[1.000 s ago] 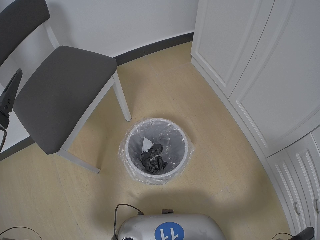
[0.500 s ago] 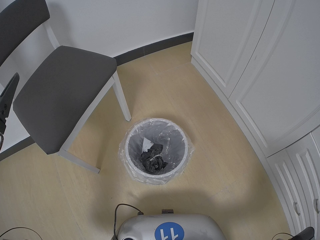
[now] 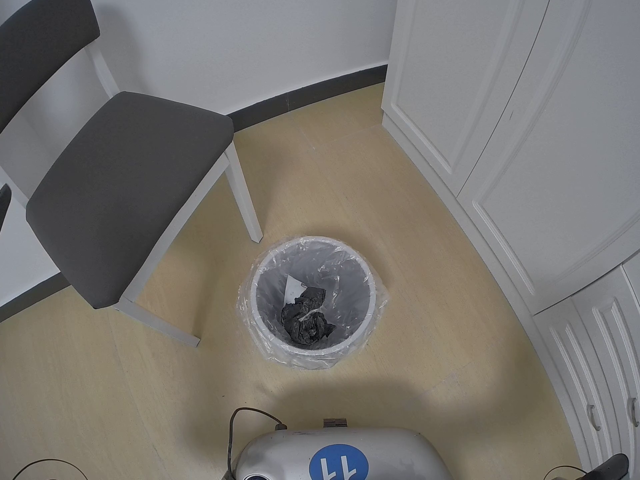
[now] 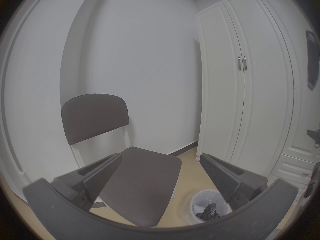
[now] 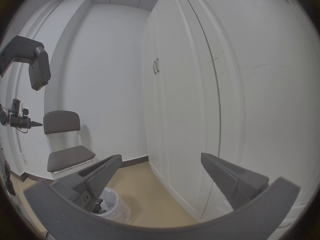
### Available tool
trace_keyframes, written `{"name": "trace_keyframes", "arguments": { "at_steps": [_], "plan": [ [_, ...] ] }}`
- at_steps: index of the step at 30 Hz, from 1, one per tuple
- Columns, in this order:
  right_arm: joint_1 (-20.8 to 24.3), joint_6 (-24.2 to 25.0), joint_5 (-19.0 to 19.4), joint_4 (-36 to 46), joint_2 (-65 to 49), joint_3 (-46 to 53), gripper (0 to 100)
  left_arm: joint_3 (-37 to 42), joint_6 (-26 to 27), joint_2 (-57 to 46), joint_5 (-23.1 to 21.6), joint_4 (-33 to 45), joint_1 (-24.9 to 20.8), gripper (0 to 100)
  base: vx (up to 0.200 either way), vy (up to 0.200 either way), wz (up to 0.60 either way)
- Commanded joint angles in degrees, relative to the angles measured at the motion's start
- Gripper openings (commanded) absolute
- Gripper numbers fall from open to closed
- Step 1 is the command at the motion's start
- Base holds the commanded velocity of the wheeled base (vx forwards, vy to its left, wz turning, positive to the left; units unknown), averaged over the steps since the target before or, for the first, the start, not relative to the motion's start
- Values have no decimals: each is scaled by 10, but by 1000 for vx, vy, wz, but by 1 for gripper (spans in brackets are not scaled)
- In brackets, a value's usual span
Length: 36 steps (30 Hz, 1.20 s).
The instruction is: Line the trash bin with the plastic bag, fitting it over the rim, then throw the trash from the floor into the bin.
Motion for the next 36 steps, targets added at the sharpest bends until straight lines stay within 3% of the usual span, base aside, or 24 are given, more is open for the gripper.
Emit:
{"name": "trace_keyframes", "arguments": {
  "at_steps": [1, 4, 9, 16, 22, 26, 33, 36],
  "plan": [
    [0, 1, -23, -12, 4, 13, 100, -4, 1, -73, 0, 43, 0, 100, 0, 0, 0],
    [0, 5, -43, -13, 4, 13, 100, -6, 0, -99, -1, 80, -1, 100, 0, 0, 0],
    [0, 4, -43, -14, 4, 13, 100, 0, 0, -149, 0, 126, 6, 100, 0, 0, 0],
    [0, 4, -43, -14, 4, 13, 100, 33, -1, -220, 0, 146, 104, 100, 0, 0, 0],
    [0, 0, -44, -14, 4, 13, 100, 85, -20, -310, -1, 193, 139, 100, 0, 0, 0],
    [0, 0, -44, -14, 4, 13, 100, 96, -60, -353, -4, 240, 150, 100, 0, 0, 0],
    [0, 0, -45, -13, 4, 13, 100, 138, -69, -406, 1, 272, 143, 100, 0, 0, 0],
    [0, 2, -47, -13, 4, 13, 100, 191, -69, -406, -3, 269, 143, 100, 0, 0, 0]
  ]
}}
